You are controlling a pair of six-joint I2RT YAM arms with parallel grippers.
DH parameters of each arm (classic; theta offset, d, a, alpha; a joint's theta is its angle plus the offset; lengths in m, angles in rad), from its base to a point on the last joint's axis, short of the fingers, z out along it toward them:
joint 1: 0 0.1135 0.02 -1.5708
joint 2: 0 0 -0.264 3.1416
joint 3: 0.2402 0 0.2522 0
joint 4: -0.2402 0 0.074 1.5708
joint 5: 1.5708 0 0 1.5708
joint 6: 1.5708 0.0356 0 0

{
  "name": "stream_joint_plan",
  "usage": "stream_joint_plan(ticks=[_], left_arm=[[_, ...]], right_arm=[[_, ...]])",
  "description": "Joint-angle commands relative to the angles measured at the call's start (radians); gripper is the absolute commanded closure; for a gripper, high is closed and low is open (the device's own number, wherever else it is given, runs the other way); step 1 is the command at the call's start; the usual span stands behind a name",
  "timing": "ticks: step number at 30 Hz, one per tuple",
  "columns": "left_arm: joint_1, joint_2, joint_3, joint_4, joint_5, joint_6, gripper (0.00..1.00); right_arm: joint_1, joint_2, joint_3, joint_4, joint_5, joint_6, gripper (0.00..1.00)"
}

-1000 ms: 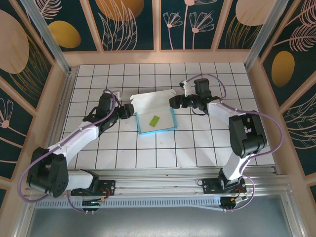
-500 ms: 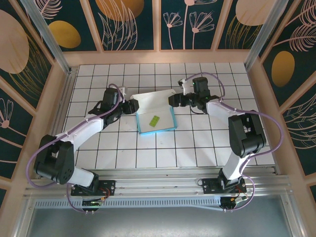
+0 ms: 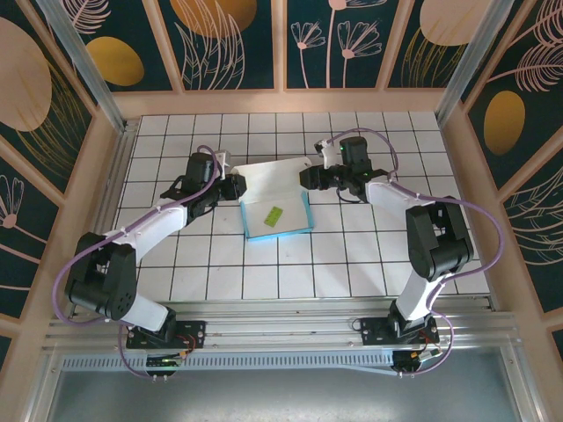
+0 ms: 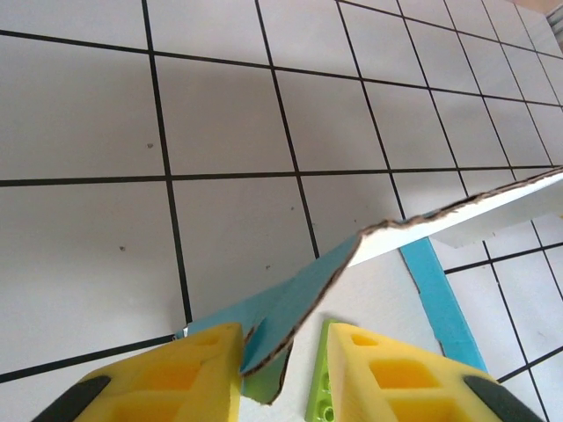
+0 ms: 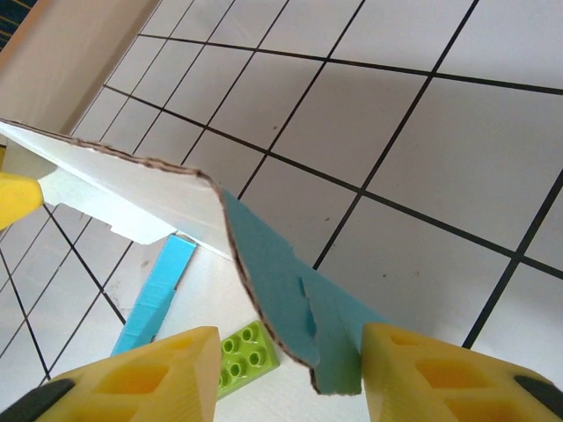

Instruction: Fold the paper box

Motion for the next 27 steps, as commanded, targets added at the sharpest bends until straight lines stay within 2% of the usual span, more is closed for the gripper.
stream_joint_plan(ticks=[1,9,27], left_arm=[[0.006,0.011,0.017,0.021,0.031,-0.019,0.7],[0.006,-0.004,-0.02,0.062,0.065,-0.059,0.69],[0.002,-0.056,-0.164,0.18,0.116,-0.097,0.69]], right_arm=[[0.019,0.007,0.03,0.009,0.028,0.033,0.55],[0.051,-0.024,-0.024,0.075,0.088,0.129,0.57],[0.095,-0.08,-0.195,0.173,0.131,0.194,0.57]])
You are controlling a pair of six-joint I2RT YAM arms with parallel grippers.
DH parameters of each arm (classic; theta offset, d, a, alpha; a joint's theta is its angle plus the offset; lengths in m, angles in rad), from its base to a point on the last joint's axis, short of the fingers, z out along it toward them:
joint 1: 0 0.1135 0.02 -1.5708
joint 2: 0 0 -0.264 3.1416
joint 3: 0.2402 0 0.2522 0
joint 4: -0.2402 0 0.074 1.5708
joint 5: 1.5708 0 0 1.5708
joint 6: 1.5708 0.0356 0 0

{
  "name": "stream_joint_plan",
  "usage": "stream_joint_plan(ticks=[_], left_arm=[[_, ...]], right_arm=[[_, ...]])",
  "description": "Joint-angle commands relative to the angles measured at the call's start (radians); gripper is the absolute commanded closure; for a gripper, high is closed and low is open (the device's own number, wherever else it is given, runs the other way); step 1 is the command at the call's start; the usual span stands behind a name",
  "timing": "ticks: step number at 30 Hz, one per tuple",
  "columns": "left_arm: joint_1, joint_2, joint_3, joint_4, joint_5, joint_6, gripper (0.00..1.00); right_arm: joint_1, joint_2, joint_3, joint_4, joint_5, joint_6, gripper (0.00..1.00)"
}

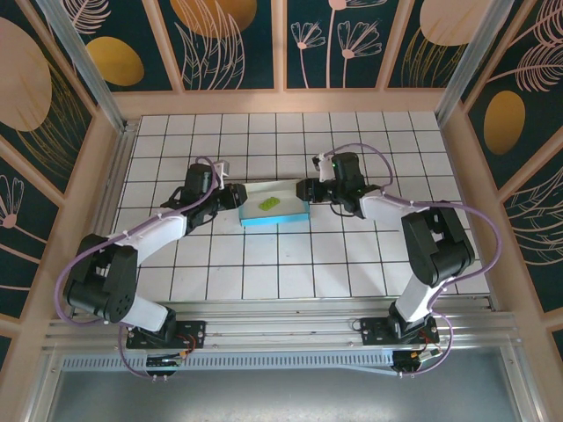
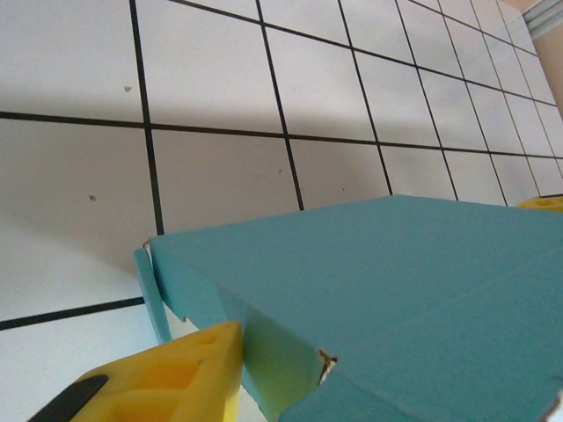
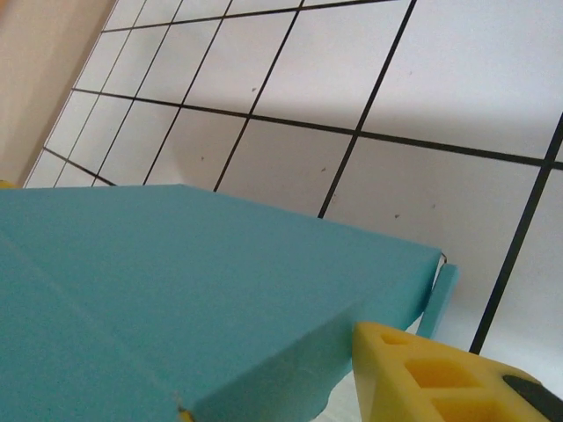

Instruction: Fold the paper box

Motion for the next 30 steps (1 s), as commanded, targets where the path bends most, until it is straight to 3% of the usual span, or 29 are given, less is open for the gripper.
stream_joint_plan(ticks=[1,19,30], left_arm=[[-0.002,-0.033,-0.035,0.06,0.044,-0.026,0.69],[-0.062,-0.071,-0.209,0.17,0.036,-0.087,0.68],[-0.095,-0.181,-0.267,0.165,0.029,-0.119,0.68]], right_arm=[[0.022,-0.042,-0.042,0.045,0.01,0.026,0.57],[0.065,-0.117,-0.196,0.102,0.06,0.051,0.53],[0.088,-0.244,-0.272,0.096,0.085,0.073,0.45]])
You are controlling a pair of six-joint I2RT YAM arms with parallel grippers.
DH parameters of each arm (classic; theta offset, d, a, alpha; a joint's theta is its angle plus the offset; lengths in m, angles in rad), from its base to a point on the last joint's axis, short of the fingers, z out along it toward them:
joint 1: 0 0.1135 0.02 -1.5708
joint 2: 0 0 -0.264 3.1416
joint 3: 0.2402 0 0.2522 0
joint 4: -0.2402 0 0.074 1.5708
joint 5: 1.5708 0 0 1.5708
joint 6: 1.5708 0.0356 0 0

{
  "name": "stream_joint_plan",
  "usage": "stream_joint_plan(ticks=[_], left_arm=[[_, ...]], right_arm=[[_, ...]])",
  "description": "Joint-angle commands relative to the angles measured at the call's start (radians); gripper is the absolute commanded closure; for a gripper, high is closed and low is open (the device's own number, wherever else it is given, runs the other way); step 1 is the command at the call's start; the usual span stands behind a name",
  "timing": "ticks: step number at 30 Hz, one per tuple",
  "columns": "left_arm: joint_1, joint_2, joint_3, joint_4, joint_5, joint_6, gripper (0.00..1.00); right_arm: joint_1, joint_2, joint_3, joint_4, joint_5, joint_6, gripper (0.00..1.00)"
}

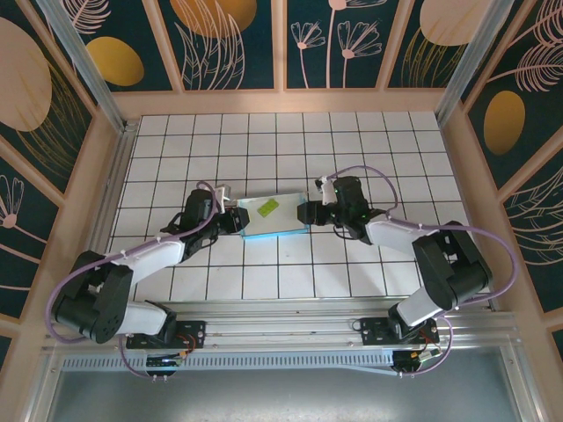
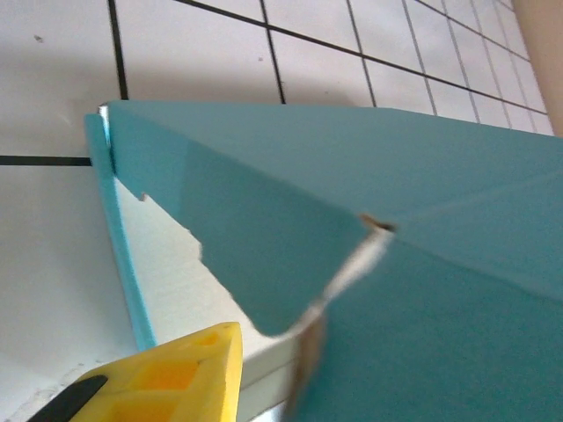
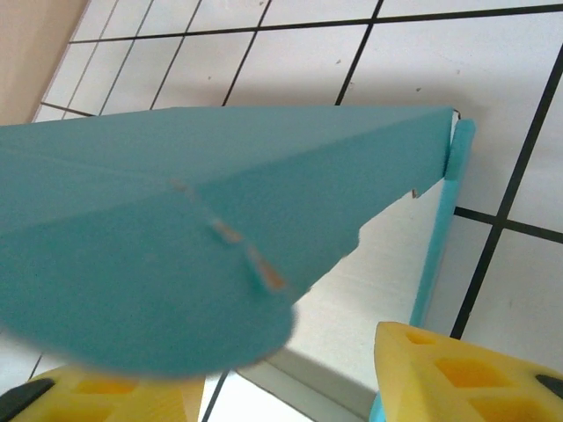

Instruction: Fold the paper box

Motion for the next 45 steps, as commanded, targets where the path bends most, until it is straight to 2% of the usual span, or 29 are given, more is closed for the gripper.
stream_joint_plan(ticks=[1,9,13,15,16,17,18,21,24,29,33,35,39,45], left_arm=[[-0.026,-0.071,-0.026,0.028,0.005,-0.034,0.68],[-0.055,-0.39,-0.035,-0.099,-0.017,-0.131,0.68],[-0.055,-0.462,0.1,-0.318,-0.152,-0.113,0.66],[-0.053,-0.438,0.19,-0.425,-0.272,-0.137,0.64],[-0.05,-0.411,0.23,-0.46,-0.314,-0.148,0.6],[-0.038,-0.371,0.279,-0.503,-0.349,-0.162,0.55],[-0.016,-0.323,0.329,-0.545,-0.362,-0.174,0.56],[0.072,-0.198,0.422,-0.607,-0.296,-0.187,0.6],[0.145,-0.111,0.475,-0.582,-0.211,-0.218,0.59],[0.161,0.026,0.505,-0.586,-0.2,-0.284,0.55],[0.161,0.082,0.481,-0.552,-0.151,-0.344,0.53],[0.161,0.087,0.445,-0.497,-0.136,-0.388,0.48],[0.161,0.097,0.394,-0.449,-0.169,-0.398,0.38],[0.162,0.133,0.367,-0.441,-0.189,-0.401,0.31]], right_arm=[[0.018,-0.082,-0.024,0.015,0.022,0.021,0.44],[0.015,-0.375,-0.022,-0.104,0.046,0.06,0.36],[-0.005,-0.44,0.061,-0.174,0.104,0.118,0.33],[-0.037,-0.395,0.16,-0.259,0.099,0.156,0.33],[-0.055,-0.352,0.213,-0.298,0.089,0.175,0.33],[-0.075,-0.303,0.281,-0.365,0.079,0.194,0.33],[-0.09,-0.244,0.353,-0.434,0.072,0.205,0.33],[-0.115,-0.095,0.531,-0.607,0.058,0.216,0.33],[-0.131,0.019,0.645,-0.678,0.028,0.22,0.33],[-0.152,0.205,0.818,-0.781,-0.048,0.237,0.34],[-0.164,0.295,0.883,-0.823,-0.087,0.229,0.34],[-0.173,0.323,0.89,-0.823,-0.099,0.229,0.34],[-0.188,0.378,0.897,-0.821,-0.123,0.221,0.33],[-0.192,0.431,0.895,-0.793,-0.139,0.224,0.3]])
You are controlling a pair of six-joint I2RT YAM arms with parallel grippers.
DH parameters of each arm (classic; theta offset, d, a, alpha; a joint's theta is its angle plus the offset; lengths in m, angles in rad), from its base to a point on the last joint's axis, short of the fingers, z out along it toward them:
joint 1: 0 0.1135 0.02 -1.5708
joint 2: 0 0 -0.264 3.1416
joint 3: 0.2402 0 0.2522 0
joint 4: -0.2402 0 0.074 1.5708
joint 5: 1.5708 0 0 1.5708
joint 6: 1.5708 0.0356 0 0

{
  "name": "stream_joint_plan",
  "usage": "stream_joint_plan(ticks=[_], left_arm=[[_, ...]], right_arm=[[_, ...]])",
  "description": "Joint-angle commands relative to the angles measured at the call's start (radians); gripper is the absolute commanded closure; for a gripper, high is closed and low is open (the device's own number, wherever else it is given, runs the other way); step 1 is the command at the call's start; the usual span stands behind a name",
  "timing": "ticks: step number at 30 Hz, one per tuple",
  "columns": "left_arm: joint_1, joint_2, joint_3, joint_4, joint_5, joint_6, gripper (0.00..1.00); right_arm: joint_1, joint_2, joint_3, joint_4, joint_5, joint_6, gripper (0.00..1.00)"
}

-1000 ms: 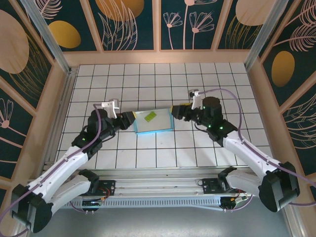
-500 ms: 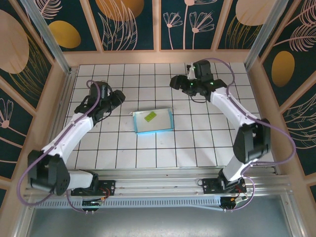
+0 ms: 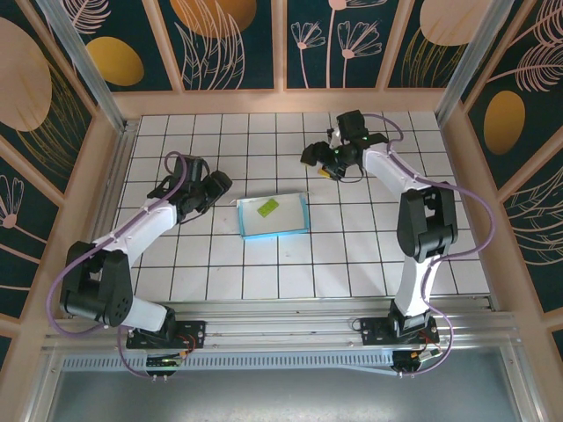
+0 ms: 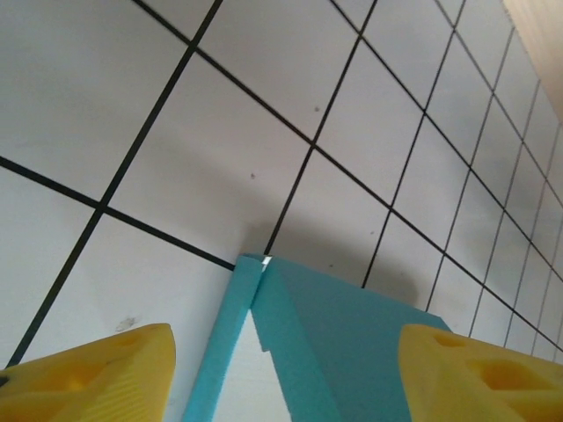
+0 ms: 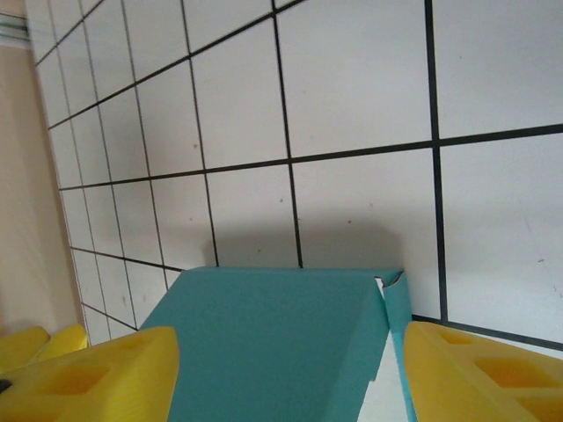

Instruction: Fold the paper box

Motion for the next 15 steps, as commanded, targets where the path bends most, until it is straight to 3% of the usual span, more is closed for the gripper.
stream_joint_plan(ticks=[1,5,15], left_arm=[[0.003,0.03,-0.034,0.047,0.007,-0.036,0.3],[0.002,0.063,-0.048,0.131,0.091,-0.014,0.3],[0.003,0.096,-0.09,0.243,0.184,-0.09,0.36]], right_arm=[[-0.005,0.024,0.018,0.015,-0.052,0.008,0.3],[-0.001,0.036,0.004,0.048,-0.11,0.036,0.31],[0.028,-0.005,-0.063,0.039,-0.073,0.044,0.39]])
